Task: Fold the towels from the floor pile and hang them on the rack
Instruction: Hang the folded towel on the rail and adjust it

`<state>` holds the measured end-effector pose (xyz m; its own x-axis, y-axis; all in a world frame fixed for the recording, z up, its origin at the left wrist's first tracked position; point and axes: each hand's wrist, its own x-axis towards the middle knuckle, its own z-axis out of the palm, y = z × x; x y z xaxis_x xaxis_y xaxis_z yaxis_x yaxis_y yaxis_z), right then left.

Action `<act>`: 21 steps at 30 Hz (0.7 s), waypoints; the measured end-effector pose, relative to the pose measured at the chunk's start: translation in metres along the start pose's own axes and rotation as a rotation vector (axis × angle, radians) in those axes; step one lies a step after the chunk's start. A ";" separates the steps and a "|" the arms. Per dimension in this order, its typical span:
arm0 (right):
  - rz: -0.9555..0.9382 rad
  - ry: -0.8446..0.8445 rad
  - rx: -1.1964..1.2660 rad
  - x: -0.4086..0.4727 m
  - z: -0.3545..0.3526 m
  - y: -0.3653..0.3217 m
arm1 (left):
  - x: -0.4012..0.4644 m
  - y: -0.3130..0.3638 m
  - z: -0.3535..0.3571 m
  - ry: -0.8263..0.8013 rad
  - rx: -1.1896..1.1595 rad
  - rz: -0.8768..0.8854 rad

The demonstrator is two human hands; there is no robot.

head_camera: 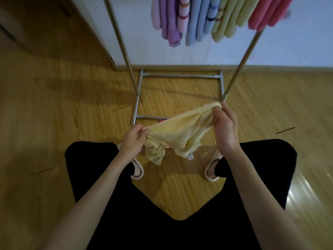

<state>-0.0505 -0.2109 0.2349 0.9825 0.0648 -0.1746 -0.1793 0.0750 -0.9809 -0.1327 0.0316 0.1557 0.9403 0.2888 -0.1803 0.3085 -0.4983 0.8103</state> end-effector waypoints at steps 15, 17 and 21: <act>0.281 0.020 -0.254 -0.027 -0.008 0.021 | -0.021 0.121 -0.047 0.312 -0.312 0.203; 0.266 -0.024 -0.264 -0.028 -0.011 0.018 | -0.025 0.147 -0.055 0.190 -0.296 0.277; 0.164 -0.095 -0.214 -0.024 -0.007 -0.007 | -0.030 0.173 -0.057 -0.041 -0.200 0.342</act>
<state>-0.0725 -0.2195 0.2449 0.9303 0.1523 -0.3336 -0.3109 -0.1553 -0.9377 -0.1154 -0.0171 0.3328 0.9901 0.0988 0.1000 -0.0539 -0.3900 0.9192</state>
